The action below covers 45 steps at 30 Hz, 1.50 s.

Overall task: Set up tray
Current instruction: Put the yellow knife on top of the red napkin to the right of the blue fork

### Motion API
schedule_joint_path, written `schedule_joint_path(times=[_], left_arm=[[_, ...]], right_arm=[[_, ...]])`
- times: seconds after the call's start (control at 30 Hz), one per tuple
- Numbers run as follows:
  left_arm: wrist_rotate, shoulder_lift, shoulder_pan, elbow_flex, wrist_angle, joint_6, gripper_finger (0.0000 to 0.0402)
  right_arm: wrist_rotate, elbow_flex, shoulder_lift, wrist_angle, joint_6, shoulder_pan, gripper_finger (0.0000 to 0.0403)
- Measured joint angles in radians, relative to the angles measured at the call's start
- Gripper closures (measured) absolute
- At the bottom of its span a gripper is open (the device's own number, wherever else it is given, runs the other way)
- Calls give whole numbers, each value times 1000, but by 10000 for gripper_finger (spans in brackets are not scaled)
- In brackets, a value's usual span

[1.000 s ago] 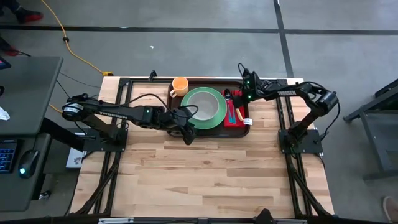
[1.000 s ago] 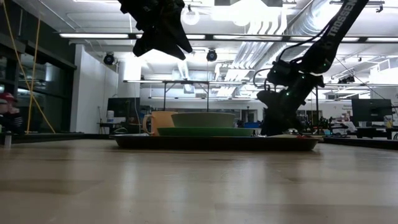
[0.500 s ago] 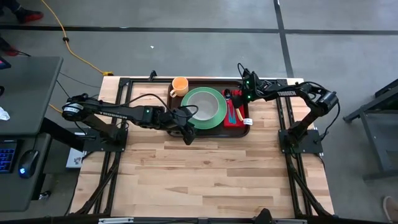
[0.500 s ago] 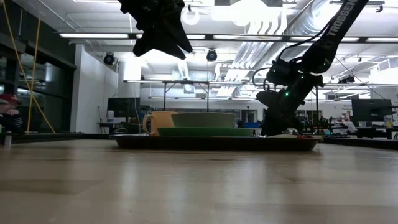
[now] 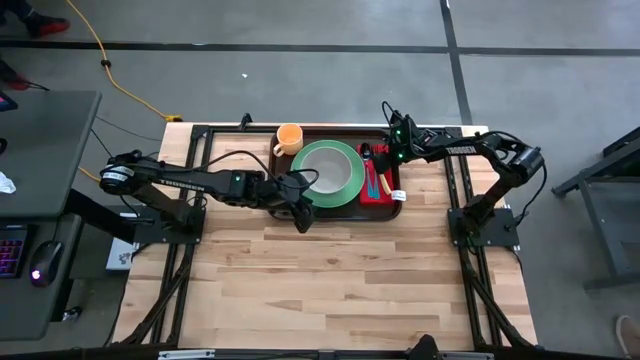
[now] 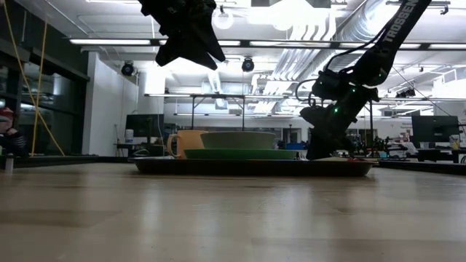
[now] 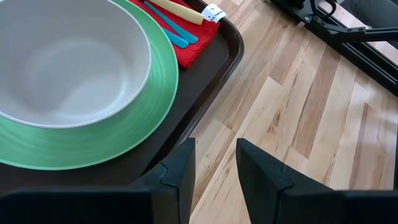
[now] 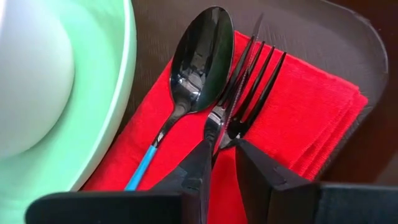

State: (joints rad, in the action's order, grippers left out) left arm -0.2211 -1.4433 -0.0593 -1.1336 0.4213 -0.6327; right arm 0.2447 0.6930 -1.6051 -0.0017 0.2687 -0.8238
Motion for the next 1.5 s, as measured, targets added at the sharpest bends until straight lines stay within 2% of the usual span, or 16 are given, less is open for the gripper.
schedule_joint_path(times=[0.37,0.67,1.5], left_arm=[[0,0,0,0,0,2,257],[-1,0,0,0,0,3,257],[-1,0,0,0,-1,0,257]], right_arm=[[-11,0,0,0,0,0,354],[-10,1,0,0,-14,0,400],[-36,35,-1,-27,25,3,402]])
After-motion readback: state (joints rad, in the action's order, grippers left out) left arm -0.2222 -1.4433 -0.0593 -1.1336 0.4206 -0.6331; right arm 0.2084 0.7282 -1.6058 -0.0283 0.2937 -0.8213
